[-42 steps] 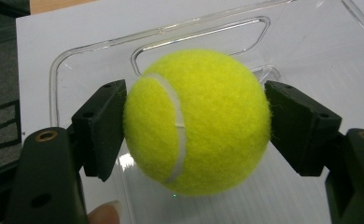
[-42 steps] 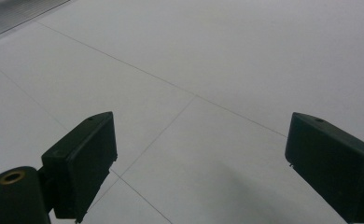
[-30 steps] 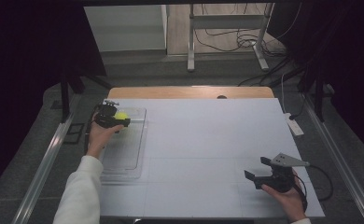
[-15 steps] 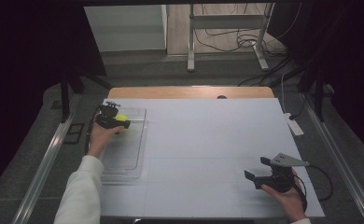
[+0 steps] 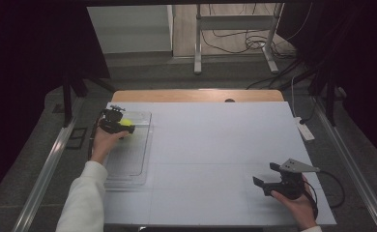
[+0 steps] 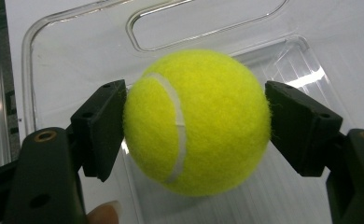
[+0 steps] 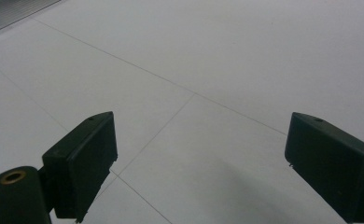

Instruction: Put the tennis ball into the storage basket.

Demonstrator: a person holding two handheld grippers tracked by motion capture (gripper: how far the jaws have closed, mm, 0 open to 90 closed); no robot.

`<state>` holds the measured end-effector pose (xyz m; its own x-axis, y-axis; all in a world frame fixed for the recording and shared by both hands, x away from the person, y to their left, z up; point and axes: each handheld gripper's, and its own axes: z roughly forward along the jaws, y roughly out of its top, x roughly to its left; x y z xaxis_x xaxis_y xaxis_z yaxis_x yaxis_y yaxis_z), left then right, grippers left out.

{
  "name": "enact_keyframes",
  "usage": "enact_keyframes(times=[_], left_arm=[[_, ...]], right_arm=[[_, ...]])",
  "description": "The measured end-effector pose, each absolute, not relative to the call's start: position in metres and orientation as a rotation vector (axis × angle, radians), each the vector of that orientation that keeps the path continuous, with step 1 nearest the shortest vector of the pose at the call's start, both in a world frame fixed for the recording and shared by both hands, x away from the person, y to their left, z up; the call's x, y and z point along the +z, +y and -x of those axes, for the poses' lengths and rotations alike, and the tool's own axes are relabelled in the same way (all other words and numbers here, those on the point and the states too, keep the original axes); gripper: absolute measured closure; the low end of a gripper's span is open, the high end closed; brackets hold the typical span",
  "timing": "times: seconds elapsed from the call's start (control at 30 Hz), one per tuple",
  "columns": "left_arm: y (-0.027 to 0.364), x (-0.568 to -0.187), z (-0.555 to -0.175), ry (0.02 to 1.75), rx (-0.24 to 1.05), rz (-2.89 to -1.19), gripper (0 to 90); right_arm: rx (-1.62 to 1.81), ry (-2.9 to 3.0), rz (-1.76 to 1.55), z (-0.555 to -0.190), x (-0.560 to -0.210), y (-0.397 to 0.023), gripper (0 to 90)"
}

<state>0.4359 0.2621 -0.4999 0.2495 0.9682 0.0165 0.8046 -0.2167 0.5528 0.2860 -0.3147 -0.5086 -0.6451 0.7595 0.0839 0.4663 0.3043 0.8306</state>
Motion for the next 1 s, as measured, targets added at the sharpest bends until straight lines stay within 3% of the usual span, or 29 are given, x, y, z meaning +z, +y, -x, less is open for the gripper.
enact_keyframes(times=[0.4,1.0], left_arm=[[0.260,-0.495,-0.434,1.594,0.511,-2.046,16.4],[0.257,-0.481,-0.421,1.509,0.530,-1.985,15.5]], right_arm=[[1.267,2.252,-1.102,-0.286,-0.509,-0.315,9.3],[1.272,2.249,-1.104,-0.286,-0.508,-0.315,9.3]])
